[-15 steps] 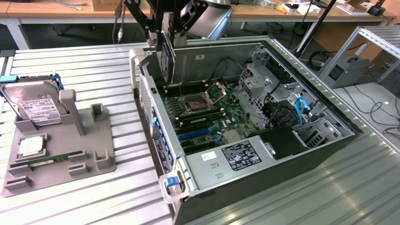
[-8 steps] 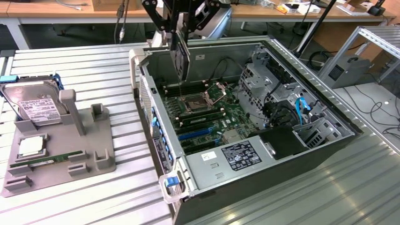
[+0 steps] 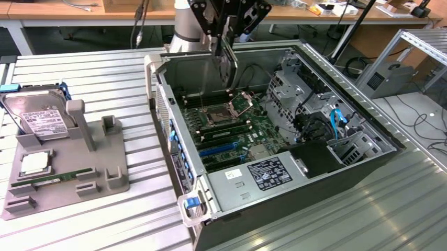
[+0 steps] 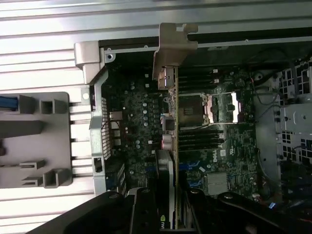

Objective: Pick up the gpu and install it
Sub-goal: 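Pick up the gpu and move the gpu toward the slot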

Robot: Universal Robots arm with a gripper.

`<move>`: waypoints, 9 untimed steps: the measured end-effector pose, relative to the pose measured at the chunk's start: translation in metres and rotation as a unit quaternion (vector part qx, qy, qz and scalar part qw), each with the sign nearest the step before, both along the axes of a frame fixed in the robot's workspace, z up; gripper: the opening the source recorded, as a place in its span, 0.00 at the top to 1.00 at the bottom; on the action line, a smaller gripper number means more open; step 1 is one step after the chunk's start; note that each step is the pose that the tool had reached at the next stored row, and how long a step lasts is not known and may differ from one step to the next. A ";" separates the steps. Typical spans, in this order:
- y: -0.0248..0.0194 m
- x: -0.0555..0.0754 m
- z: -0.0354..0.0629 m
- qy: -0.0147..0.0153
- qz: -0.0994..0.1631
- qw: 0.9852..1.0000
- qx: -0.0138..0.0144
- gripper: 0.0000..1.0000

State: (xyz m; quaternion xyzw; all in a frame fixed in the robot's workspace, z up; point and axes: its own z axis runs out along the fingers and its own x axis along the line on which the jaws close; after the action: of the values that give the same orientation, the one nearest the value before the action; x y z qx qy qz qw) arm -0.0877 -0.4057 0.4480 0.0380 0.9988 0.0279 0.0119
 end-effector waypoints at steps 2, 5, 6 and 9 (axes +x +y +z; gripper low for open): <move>-0.0026 0.018 -0.0076 0.000 0.000 1.000 0.000 0.73; -0.0112 0.053 -0.0233 0.000 0.000 1.000 0.000 0.73; -0.0126 0.063 -0.0273 0.000 0.000 1.000 0.000 0.73; -0.0141 0.100 -0.0402 0.000 0.000 1.000 0.000 0.73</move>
State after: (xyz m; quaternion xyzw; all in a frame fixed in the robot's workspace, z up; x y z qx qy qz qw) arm 0.0125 -0.4198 0.4078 0.0378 0.9988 0.0276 0.0114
